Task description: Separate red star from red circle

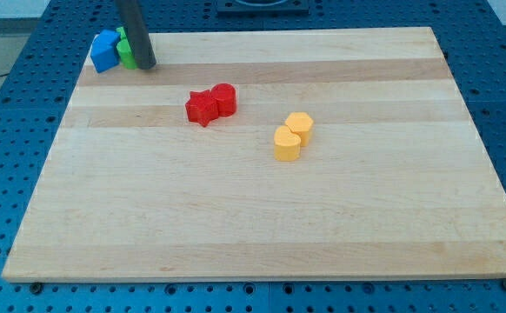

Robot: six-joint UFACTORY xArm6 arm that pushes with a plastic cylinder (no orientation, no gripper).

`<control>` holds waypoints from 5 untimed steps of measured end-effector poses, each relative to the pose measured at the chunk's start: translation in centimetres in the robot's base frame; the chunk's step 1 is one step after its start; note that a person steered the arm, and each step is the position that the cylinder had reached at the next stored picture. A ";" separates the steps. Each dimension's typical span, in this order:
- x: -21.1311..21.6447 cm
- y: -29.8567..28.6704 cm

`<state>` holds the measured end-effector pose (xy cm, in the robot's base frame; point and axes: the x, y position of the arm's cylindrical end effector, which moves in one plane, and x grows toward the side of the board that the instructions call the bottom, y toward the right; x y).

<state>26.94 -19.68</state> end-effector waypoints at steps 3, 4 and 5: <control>-0.5 -0.2; 2.0 -1.3; 5.5 -1.6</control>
<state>32.39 -21.24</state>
